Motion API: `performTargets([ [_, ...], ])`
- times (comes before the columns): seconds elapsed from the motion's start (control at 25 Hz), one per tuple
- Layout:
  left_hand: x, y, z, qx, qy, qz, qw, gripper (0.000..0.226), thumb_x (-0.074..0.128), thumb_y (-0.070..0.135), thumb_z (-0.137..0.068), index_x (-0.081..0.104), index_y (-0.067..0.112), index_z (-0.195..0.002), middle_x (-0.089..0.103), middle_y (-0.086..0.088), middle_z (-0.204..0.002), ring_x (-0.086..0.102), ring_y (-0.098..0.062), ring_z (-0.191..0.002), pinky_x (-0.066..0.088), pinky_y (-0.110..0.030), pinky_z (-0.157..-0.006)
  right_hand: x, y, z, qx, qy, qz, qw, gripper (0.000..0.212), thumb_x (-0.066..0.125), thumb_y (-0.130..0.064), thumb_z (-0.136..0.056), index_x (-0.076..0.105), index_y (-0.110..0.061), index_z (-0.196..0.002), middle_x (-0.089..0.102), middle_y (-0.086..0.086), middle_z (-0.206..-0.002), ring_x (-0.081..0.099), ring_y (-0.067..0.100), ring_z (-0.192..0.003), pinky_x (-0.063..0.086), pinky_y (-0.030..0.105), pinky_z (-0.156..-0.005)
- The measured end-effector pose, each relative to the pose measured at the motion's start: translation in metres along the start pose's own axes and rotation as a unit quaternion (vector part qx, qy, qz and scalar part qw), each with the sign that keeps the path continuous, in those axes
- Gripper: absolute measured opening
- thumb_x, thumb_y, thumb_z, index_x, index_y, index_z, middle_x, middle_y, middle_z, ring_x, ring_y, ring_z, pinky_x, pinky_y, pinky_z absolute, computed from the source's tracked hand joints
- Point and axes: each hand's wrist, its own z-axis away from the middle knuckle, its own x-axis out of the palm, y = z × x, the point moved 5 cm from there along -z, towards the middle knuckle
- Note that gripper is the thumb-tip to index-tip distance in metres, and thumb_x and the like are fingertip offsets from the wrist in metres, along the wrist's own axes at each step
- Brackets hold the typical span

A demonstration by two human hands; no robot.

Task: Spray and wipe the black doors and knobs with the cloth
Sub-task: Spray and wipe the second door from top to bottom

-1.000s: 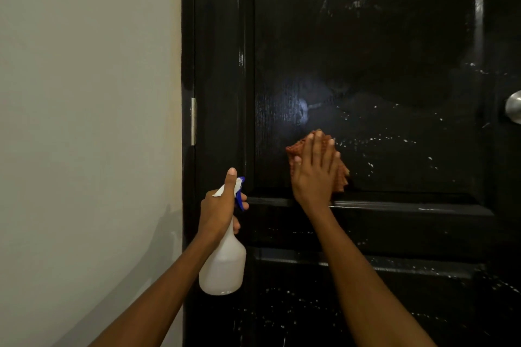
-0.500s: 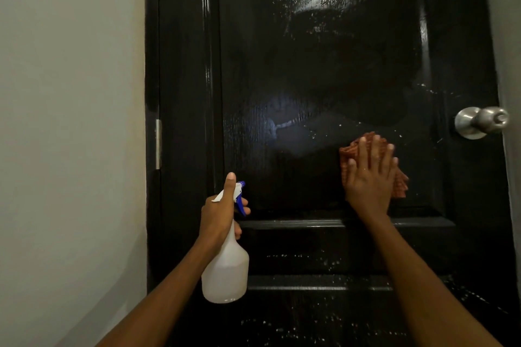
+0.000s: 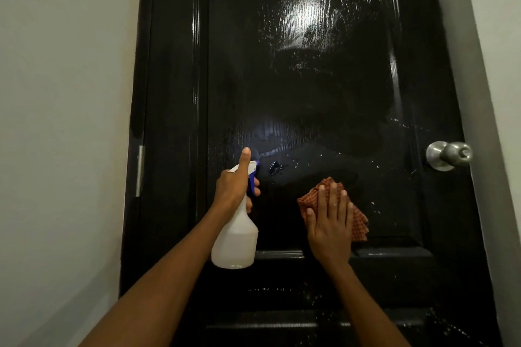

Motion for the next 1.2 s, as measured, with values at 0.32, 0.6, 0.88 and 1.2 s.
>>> performTargets([
  [0.32, -0.042, 0.008, 0.003, 0.011, 0.034, -0.004, 0.999, 0.079, 0.037, 0.073, -0.092, 0.065, 0.000, -0.098, 0.069, -0.012, -0.076, 0.057, -0.013, -0.043, 0.044, -0.024, -0.038, 0.013, -0.071, -0.008, 0.020, -0.011, -0.021, 1.000, 0.068, 0.031, -0.044, -0.108, 0.010, -0.016, -0.166, -0.004, 0.012, -0.174, 0.000, 0.034, -0.160, 0.006, 0.055, -0.127],
  [0.6, -0.075, 0.004, 0.003, 0.025, 0.044, -0.051, 0.997, 0.067, 0.034, 0.072, -0.093, 0.067, 0.016, -0.104, 0.075, -0.015, -0.087, 0.061, -0.034, -0.067, 0.047, -0.028, -0.046, 0.008, -0.142, -0.110, -0.211, -0.063, 0.025, 0.975, 0.067, 0.021, -0.052, -0.110, -0.008, -0.028, -0.165, -0.020, 0.002, -0.171, -0.014, 0.026, -0.159, -0.013, 0.045, -0.127],
  [0.88, -0.070, 0.012, 0.004, 0.055, 0.037, -0.030, 0.997, 0.058, 0.038, 0.069, -0.093, 0.067, 0.019, -0.099, 0.073, -0.018, -0.091, 0.064, -0.024, -0.059, 0.047, -0.027, -0.043, -0.032, -0.039, -0.138, 0.046, 0.013, -0.044, 0.998, 0.064, 0.015, -0.052, -0.110, -0.010, -0.030, -0.165, -0.019, 0.002, -0.172, -0.016, 0.025, -0.158, -0.009, 0.048, -0.128],
  [1.2, -0.087, 0.015, 0.018, 0.067, 0.045, -0.035, 0.996, 0.075, 0.034, 0.072, -0.090, 0.069, 0.005, -0.092, 0.075, -0.015, -0.082, 0.059, -0.028, -0.052, 0.048, -0.027, -0.043, -0.026, -0.098, -0.138, 0.178, 0.031, -0.102, 0.978, 0.065, 0.025, -0.046, -0.110, 0.003, -0.021, -0.166, -0.005, 0.011, -0.173, -0.003, 0.036, -0.159, -0.002, 0.056, -0.126],
])
